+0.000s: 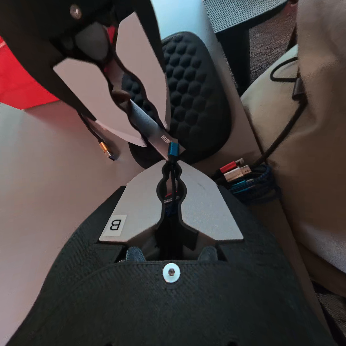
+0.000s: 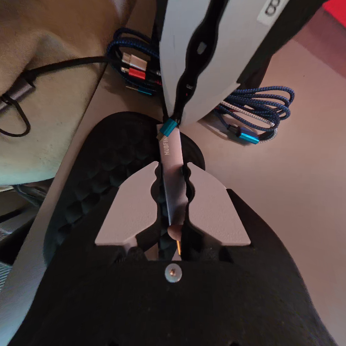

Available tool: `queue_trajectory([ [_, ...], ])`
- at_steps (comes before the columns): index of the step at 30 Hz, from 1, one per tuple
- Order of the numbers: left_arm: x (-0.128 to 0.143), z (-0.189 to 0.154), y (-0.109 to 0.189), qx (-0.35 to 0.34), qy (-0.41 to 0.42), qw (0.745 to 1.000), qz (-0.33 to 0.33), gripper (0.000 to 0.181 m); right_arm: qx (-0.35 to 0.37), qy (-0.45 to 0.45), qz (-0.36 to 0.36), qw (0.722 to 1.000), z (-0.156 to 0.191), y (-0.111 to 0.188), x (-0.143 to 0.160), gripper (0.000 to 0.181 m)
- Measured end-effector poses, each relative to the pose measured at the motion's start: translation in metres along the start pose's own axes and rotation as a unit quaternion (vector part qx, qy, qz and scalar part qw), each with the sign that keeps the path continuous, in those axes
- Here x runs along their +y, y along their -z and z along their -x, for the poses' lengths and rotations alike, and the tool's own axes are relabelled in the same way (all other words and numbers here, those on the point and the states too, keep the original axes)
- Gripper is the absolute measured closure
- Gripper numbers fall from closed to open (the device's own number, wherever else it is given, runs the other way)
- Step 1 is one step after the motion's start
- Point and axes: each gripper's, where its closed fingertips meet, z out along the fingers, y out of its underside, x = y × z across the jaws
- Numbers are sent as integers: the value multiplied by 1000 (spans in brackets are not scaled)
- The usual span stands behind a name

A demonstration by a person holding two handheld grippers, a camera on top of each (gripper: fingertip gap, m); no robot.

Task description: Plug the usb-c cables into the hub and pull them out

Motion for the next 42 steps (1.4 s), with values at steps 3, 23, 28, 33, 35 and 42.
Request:
queue_trajectory([
  [3,5,1,-3,1,18,1000,7,177,74,59,-17,995,-6,3,-3,152],
  [23,6,1,2,18,38,999,-14,178,275,323,99,900,-30,-5,-11,173],
  [28,-3,9,22,-14,57,996,-72,178,151,315,100,932,-27,-4,-15,173],
  [33,4,26,42,-73,83,991,-72,178,36,263,132,955,-26,13,-12,173],
  [35,7,31,51,-87,87,989,-88,178,-18,223,181,958,-18,33,-1,173],
  [42,11,38,60,-114,85,984,-104,178,-136,112,220,959,17,32,23,173],
])
